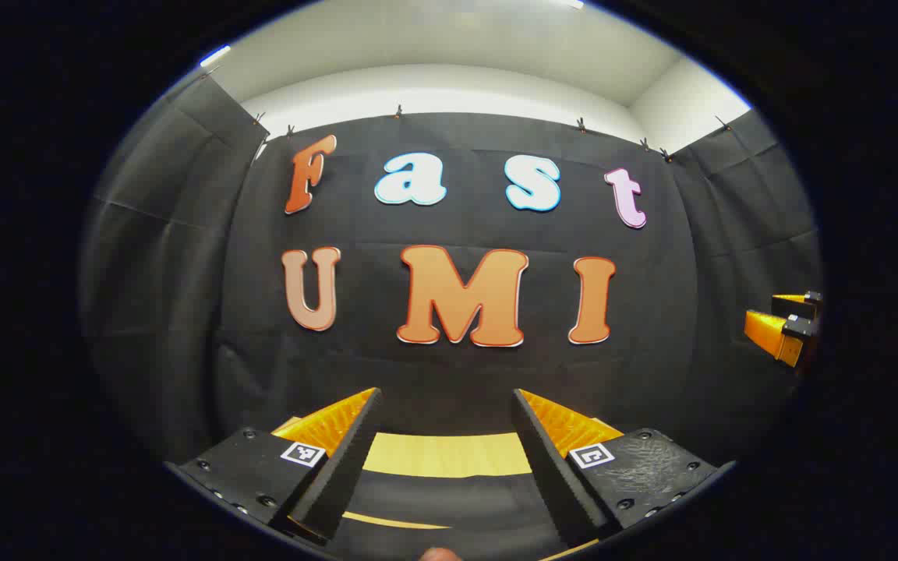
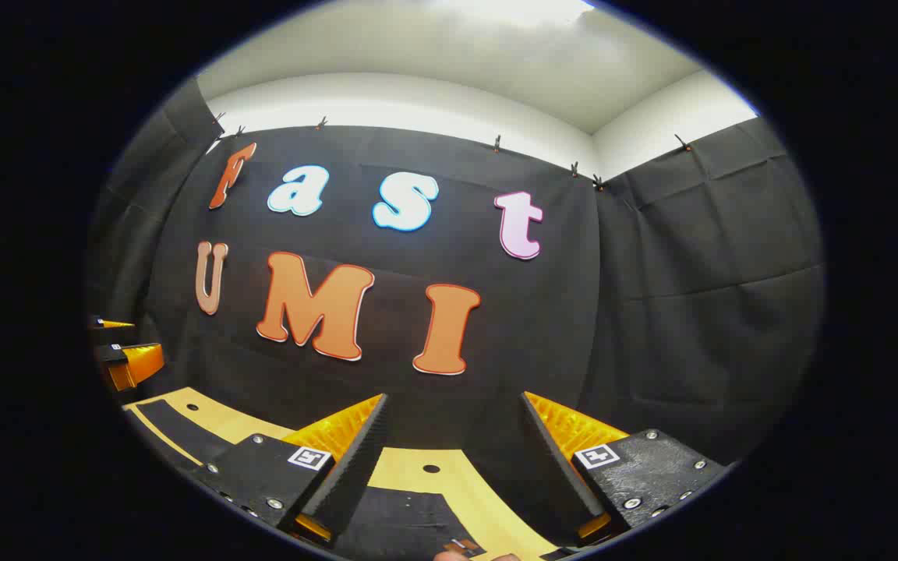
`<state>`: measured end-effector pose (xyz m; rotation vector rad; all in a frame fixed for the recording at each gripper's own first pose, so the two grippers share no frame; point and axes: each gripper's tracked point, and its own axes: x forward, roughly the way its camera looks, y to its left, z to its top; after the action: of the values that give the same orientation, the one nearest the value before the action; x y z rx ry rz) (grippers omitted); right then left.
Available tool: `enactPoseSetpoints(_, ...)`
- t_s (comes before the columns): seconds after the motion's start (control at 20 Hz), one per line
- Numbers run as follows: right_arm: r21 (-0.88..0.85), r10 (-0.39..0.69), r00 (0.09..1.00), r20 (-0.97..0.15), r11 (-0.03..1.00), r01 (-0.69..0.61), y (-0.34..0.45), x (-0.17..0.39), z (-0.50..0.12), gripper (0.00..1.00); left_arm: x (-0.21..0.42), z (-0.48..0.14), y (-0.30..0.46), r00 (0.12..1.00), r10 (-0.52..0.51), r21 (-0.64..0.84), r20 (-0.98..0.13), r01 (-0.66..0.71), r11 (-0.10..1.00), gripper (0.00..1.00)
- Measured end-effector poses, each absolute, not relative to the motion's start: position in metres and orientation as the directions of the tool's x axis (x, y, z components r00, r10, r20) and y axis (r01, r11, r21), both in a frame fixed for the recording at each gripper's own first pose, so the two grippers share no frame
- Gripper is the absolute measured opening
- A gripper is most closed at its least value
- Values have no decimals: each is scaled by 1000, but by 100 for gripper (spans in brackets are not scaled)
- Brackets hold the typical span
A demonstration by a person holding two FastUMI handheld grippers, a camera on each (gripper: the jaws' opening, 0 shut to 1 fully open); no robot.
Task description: Grasp the waist and the cuffs of the jeans and fold them to make the two legs overlap; first hold the waist and fold one-third of the jeans toward the cuffs, then hold the cuffs and fold the remaining one-third in the same direction to finish folding.
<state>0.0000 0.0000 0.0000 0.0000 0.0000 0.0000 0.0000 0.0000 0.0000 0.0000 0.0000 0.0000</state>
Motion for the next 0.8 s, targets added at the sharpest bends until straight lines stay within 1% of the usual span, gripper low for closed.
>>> enactPoseSetpoints(0.1,14,29,999,-16,999,-28,30,-13,3,100,-13,-2,29,1000,14,19,-6,-14,1000,96)
enactPoseSetpoints(0.15,25,53,998,-34,998,-53,45,-17,1,100,-17,0,42,1000,23,17,-6,-23,1000,99)
enactPoseSetpoints(0.2,33,68,997,-47,997,-67,57,-18,0,100,-21,0,52,1000,31,13,-2,-31,999,96)
enactPoseSetpoints(0.3,31,93,994,-64,995,-91,74,-16,-1,94,-24,2,68,999,51,12,7,-51,999,96)
enactPoseSetpoints(0.35,21,106,992,-68,994,-104,81,-13,-3,94,-25,3,77,997,70,9,15,-70,997,96)
enactPoseSetpoints(0.4,16,124,990,-72,992,-124,88,-11,-5,100,-25,3,86,995,96,-3,26,-96,995,96)
enactPoseSetpoints(0.45,19,145,987,-72,989,-144,97,-8,-6,98,-24,5,93,993,110,-30,32,-109,994,96)
enactPoseSetpoints(0.5,28,165,983,-76,986,-163,104,-3,-9,100,-26,3,99,991,129,-60,31,-127,990,98)
enactPoseSetpoints(0.6,49,197,977,-83,980,-194,114,9,-18,100,-27,-3,123,982,187,-86,9,-185,979,96)
enactPoseSetpoints(0.65,63,217,973,-83,975,-212,122,22,-22,100,-27,-3,139,974,227,-71,10,-226,971,98)
enactPoseSetpoints(0.7,63,230,970,-85,972,-225,125,27,-26,100,-25,-3,146,967,253,-57,14,-252,966,96)
enactPoseSetpoints(0.75,63,241,967,-84,970,-236,126,34,-29,98,-22,-4,151,960,279,-40,17,-278,960,95)
enactPoseSetpoints(0.8,64,253,964,-82,967,-248,128,40,-33,98,-18,-7,153,955,295,-24,16,-295,955,95)
